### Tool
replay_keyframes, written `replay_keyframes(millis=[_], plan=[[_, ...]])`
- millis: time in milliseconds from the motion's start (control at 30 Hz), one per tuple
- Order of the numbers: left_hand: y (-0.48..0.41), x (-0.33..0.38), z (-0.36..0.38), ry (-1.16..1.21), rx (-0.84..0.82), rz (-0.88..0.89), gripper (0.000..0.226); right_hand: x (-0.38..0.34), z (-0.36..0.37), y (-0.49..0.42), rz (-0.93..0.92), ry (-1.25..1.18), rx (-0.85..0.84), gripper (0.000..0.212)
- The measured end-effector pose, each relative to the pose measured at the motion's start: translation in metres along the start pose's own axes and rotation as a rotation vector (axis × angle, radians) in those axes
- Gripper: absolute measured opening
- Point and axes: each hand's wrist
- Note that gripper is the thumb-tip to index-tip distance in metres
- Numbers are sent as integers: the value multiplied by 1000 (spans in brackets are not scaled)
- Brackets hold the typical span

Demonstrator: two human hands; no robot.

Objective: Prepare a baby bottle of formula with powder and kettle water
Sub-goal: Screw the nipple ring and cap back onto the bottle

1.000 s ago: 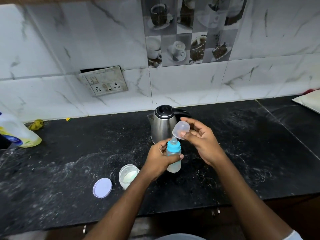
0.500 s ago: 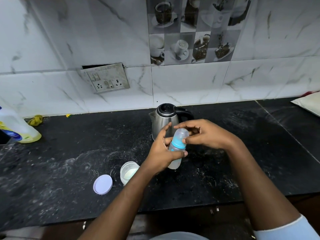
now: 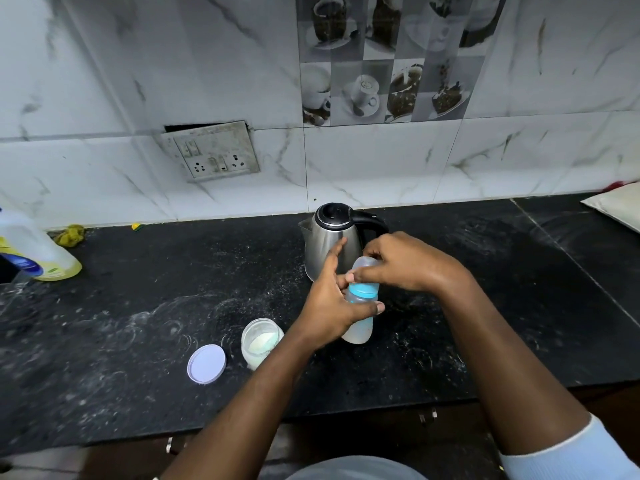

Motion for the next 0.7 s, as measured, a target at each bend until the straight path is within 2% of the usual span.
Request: replay_keyframes(millis=[100,167,200,333,400,467,500,533,600,700], plan=[[2,1,3,20,18,45,114,-10,19,5,12,201,188,50],[-1,2,-1,-4,25,87,98,-7,33,11,-2,187,266,45],[-2,2,-4,-14,27,101,91,-1,37,15,9,71,271,47],[-8,12,-15,-37,107,111,81,19,58,35,201,-759,273,57],[-14,17,-17,-35,146,126,80,18,80,47,346,-1047,183,66],[-18,23,-17,-18,148,114,80,10,104,56,419,-1320,138,59],[-20,26,-18,-21,119,101,79,5,113,58,442,-1422,183,51],[-21,28,-19,-32,76,92,78,-1,119,59,455,-1473,264,44],[-23,39,-17,-18,41,90,66,-9,125,59,450,-1402,458,37],[-34,64,-10,268,206,15,38,-17,127,59,374,-1188,658,32]])
Point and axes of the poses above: each hand's wrist, its own y-axis away from the middle knuckle, its own z-axis out of the palm, x = y × z, and after that the axes turned 14 degrees about x, right-handed
